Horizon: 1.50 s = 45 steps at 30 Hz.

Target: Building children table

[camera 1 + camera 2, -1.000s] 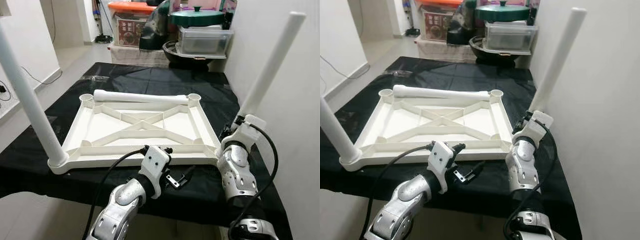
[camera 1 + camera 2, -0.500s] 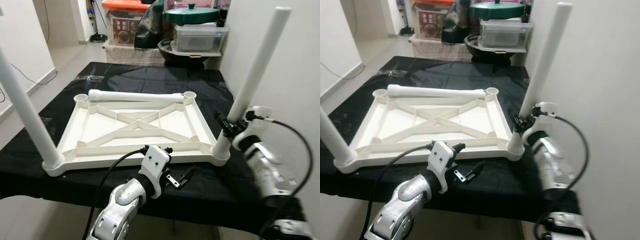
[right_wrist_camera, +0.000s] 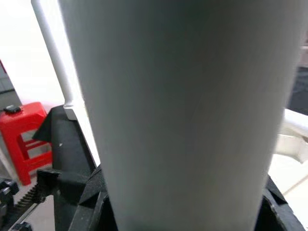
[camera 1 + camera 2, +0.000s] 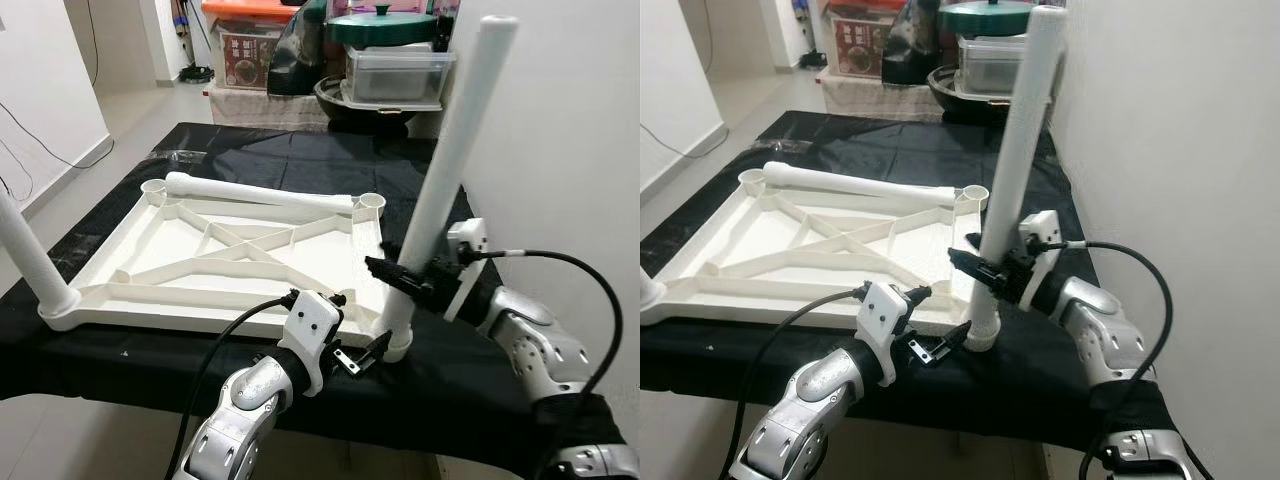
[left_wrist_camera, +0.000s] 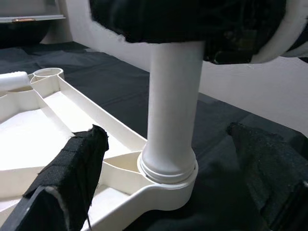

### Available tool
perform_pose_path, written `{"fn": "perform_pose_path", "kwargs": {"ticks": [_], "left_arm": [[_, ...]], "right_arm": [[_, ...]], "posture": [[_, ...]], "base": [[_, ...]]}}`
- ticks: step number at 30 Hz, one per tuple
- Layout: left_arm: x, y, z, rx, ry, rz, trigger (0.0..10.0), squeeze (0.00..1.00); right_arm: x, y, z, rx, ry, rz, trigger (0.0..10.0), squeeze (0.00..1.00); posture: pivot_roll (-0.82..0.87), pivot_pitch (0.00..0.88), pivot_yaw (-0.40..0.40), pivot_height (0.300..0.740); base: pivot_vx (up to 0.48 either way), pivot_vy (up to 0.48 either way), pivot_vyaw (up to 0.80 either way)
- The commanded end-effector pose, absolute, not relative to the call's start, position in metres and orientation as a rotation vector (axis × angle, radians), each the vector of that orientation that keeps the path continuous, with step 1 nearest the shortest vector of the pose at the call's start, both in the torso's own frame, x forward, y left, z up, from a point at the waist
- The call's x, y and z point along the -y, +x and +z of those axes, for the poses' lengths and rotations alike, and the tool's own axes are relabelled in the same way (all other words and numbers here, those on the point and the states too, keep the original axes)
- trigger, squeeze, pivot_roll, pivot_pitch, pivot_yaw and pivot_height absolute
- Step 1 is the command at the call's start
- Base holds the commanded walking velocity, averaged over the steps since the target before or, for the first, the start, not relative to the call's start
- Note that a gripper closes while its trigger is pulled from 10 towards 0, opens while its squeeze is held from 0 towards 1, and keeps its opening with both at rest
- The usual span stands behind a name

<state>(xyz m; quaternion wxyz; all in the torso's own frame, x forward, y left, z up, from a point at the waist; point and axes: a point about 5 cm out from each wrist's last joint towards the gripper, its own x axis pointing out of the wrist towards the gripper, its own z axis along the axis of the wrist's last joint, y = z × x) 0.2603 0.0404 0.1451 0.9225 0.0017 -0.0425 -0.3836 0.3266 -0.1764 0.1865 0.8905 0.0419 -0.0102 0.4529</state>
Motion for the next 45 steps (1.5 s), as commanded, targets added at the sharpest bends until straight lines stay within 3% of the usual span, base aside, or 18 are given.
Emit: {"fn": "perform_pose_path", "kwargs": {"ticks": [1,6,7,11,12,13,14,16,20,22,31,32,33,34,35,40,41,45], "left_arm": [[-0.039,0.259,0.146,0.089,0.006,-0.795,10.0,0.00],[-0.039,0.259,0.145,0.087,0.005,-0.796,10.0,0.00],[-0.039,0.259,0.145,0.086,0.005,-0.796,10.0,0.00],[-0.039,0.259,0.145,0.086,0.004,-0.796,10.0,0.00],[-0.039,0.259,0.145,0.085,0.004,-0.796,10.0,0.00],[-0.039,0.259,0.145,0.085,0.004,-0.796,10.0,0.00],[-0.039,0.259,0.145,0.085,0.003,-0.798,10.0,0.00],[-0.039,0.259,0.145,0.085,0.003,-0.798,10.0,0.00],[-0.038,0.259,0.145,0.085,0.003,-0.801,10.0,0.00],[-0.038,0.259,0.145,0.085,0.003,-0.800,10.0,0.00],[-0.038,0.259,0.145,0.085,0.002,-0.799,10.0,0.00],[-0.038,0.259,0.145,0.085,0.001,-0.800,10.0,0.00],[-0.038,0.259,0.145,0.085,0.001,-0.800,10.0,0.00],[-0.038,0.259,0.145,0.086,0.001,-0.799,10.0,0.00],[-0.038,0.259,0.145,0.085,0.001,-0.799,10.0,0.00],[-0.038,0.259,0.145,0.085,0.000,-0.799,10.0,0.00],[-0.038,0.259,0.145,0.085,0.001,-0.800,10.0,0.00],[-0.039,0.259,0.146,0.086,0.005,-0.802,10.0,0.00]], "right_arm": [[0.172,0.327,0.181,-0.008,0.127,0.956,0.0,0.00],[0.177,0.336,0.179,0.007,0.121,0.830,0.0,0.00],[0.183,0.346,0.180,0.035,0.132,0.668,0.0,0.00],[0.187,0.350,0.181,0.045,0.144,0.601,0.0,0.00],[0.197,0.358,0.182,0.056,0.179,0.430,0.0,0.00],[0.197,0.358,0.182,0.056,0.179,0.430,0.0,0.00],[0.209,0.364,0.181,0.077,0.250,0.205,0.0,0.00],[0.209,0.364,0.181,0.077,0.250,0.205,0.0,0.00],[0.239,0.362,0.163,0.038,0.360,-0.349,0.0,0.00],[0.243,0.357,0.158,0.019,0.358,-0.484,0.0,0.00],[0.241,0.348,0.151,-0.001,0.371,-0.678,0.0,0.00],[0.226,0.354,0.152,0.007,0.389,-0.635,3.8,0.00],[0.226,0.354,0.152,0.007,0.389,-0.635,3.8,0.00],[0.219,0.357,0.153,0.015,0.385,-0.573,10.0,0.89],[0.215,0.360,0.155,0.030,0.378,-0.535,10.0,1.00],[0.213,0.361,0.156,0.040,0.370,-0.517,10.0,1.00],[0.215,0.362,0.160,0.064,0.354,-0.494,10.0,0.00],[0.222,0.363,0.167,0.117,0.321,-0.422,10.0,0.00]], "posture": [[0.08,0.000,-0.061,0.740],[0.08,0.000,-0.061,0.740],[0.08,0.000,-0.061,0.740],[0.08,0.000,-0.061,0.740],[0.08,0.000,-0.055,0.740],[0.08,0.000,-0.055,0.740],[0.07,0.000,-0.050,0.740],[0.07,0.000,-0.050,0.740],[0.07,0.000,-0.053,0.740],[0.07,0.000,-0.053,0.740],[0.07,0.000,-0.053,0.740],[0.07,0.000,-0.052,0.740],[0.07,0.000,-0.052,0.740],[0.07,0.000,-0.052,0.740],[0.07,0.000,-0.052,0.740],[0.07,0.000,-0.052,0.740],[0.09,0.000,-0.052,0.740],[0.09,0.000,-0.052,0.740]], "base": [[0.000,0.000,0.00],[0.000,0.000,0.00],[0.000,0.000,0.00],[0.000,0.000,0.00],[0.000,0.000,0.00],[0.000,0.000,0.00],[0.000,0.000,0.00],[0.000,0.000,0.00],[0.000,0.000,0.00],[0.000,0.000,0.00],[0.000,0.000,0.00],[0.000,0.000,0.00],[0.000,0.000,0.00],[0.000,0.000,0.00],[0.000,0.000,0.00],[0.000,0.000,0.00],[0.000,0.000,0.00],[0.000,0.000,0.00]]}}
